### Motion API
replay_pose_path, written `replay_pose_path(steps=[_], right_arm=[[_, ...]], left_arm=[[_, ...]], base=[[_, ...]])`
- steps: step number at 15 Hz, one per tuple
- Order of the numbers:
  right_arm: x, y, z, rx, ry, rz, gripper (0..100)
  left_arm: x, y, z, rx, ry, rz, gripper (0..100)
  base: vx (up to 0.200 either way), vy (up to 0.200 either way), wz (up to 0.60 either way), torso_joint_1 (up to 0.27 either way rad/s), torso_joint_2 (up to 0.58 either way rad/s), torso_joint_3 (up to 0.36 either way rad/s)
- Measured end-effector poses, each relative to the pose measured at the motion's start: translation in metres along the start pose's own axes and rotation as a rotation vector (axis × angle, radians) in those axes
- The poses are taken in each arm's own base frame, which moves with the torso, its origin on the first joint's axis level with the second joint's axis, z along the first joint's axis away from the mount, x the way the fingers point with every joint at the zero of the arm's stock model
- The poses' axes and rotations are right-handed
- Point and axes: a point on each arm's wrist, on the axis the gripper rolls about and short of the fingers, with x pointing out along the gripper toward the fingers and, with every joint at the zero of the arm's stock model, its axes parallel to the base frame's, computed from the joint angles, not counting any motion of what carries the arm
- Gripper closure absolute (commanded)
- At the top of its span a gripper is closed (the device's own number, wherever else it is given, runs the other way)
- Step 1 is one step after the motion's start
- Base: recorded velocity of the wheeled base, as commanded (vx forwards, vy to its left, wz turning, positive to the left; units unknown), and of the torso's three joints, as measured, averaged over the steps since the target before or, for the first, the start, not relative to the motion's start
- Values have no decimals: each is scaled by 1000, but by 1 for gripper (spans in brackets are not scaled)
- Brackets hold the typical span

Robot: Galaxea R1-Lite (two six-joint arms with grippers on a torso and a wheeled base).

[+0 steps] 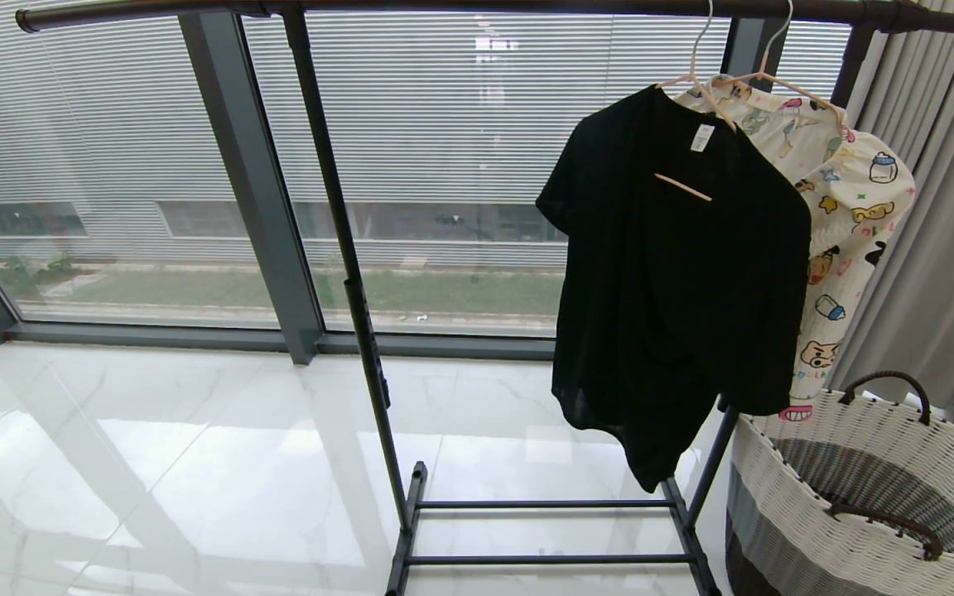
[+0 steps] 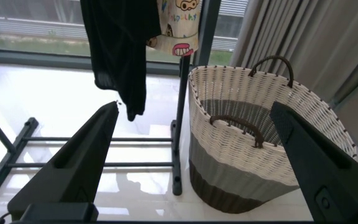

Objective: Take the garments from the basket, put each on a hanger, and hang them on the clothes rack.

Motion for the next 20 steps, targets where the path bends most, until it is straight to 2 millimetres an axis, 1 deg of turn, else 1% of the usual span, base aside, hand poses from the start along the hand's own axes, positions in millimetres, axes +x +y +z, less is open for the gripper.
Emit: replay_pose_path(steps=[20], right_arm=[[0,0,0,-1,0,-1,0]], left_arm=[[0,0,0,1,-6,1,0]], base=[[0,0,0,0,0,0]])
